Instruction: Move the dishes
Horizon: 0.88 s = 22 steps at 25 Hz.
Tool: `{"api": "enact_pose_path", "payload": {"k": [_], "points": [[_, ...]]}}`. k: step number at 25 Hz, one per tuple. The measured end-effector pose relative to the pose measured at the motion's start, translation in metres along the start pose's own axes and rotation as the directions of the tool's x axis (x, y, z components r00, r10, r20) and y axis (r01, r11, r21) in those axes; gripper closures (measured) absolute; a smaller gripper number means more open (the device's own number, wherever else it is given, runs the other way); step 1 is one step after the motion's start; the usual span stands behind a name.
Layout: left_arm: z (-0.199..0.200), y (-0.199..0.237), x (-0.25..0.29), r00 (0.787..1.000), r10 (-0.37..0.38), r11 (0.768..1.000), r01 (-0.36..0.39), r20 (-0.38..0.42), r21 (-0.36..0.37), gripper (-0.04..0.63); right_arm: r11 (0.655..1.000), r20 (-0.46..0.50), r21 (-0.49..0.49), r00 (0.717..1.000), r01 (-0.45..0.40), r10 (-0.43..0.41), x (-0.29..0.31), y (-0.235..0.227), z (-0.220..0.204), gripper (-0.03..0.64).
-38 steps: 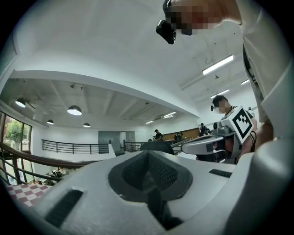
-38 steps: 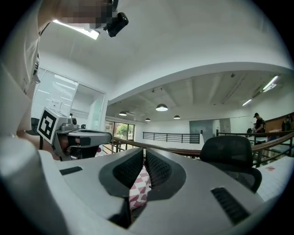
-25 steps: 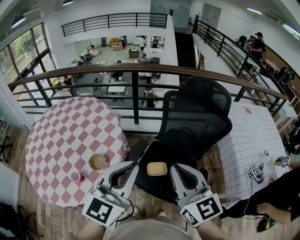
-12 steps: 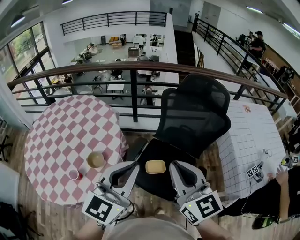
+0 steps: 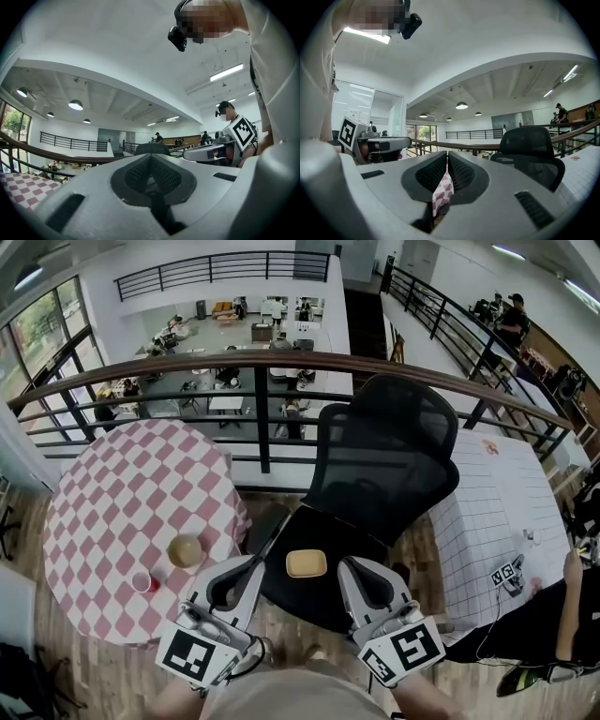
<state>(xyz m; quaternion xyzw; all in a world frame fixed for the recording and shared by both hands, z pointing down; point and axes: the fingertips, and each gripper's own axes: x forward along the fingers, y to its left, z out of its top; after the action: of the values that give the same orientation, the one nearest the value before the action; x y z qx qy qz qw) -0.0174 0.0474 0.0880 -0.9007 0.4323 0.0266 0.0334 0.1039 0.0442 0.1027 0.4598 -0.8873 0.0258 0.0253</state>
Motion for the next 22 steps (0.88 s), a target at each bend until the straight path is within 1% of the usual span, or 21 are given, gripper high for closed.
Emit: {"api": "enact_pose_path", "payload": {"k": [2, 6, 8, 12, 14, 17, 19, 22], "points": [[-0.005, 0.0, 0.0, 1.0, 0.0, 1.0, 0.0, -0.012, -0.006, 0.581, 1.0, -0.014, 0.007, 1.0, 0.005, -0.005, 0.0, -0.002, -0.006, 0.591], [-0.015, 0.007, 0.002, 0.999, 0.039, 0.999, -0.039, -0.017, -0.032, 0.583, 1.0, -0.05, 0.012, 0.999, 0.011, -0.011, 0.004, -0.007, -0.021, 0.591], [-0.02, 0.01, 0.008, 0.999, 0.045, 0.998, -0.047, -0.026, -0.044, 0.583, 1.0, -0.06, 0.009, 0.998, 0.014, -0.013, 0.011, -0.015, -0.025, 0.591], [-0.033, 0.02, 0.021, 0.996, 0.067, 0.996, -0.07, -0.052, -0.056, 0.583, 0.998, -0.099, 0.052, 0.995, -0.025, 0.03, 0.032, -0.032, -0.032, 0.591], [-0.041, 0.028, 0.028, 0.995, 0.077, 0.994, -0.082, -0.068, -0.067, 0.581, 0.999, -0.113, 0.024, 0.993, -0.033, 0.036, 0.042, -0.041, -0.035, 0.591], [-0.054, 0.035, 0.04, 0.994, 0.075, 0.995, -0.08, -0.084, -0.052, 0.581, 0.998, -0.146, -0.033, 0.988, -0.046, 0.041, 0.055, -0.053, -0.045, 0.588], [-0.066, 0.038, 0.051, 0.993, 0.065, 0.997, -0.069, -0.1, -0.033, 0.583, 0.996, -0.191, -0.075, 0.981, -0.055, 0.04, 0.066, -0.062, -0.059, 0.588], [-0.091, 0.041, 0.069, 0.989, 0.048, 0.999, -0.051, -0.143, -0.017, 0.583, 0.989, -0.277, -0.127, 0.96, -0.073, 0.035, 0.079, -0.075, -0.089, 0.588]]}}
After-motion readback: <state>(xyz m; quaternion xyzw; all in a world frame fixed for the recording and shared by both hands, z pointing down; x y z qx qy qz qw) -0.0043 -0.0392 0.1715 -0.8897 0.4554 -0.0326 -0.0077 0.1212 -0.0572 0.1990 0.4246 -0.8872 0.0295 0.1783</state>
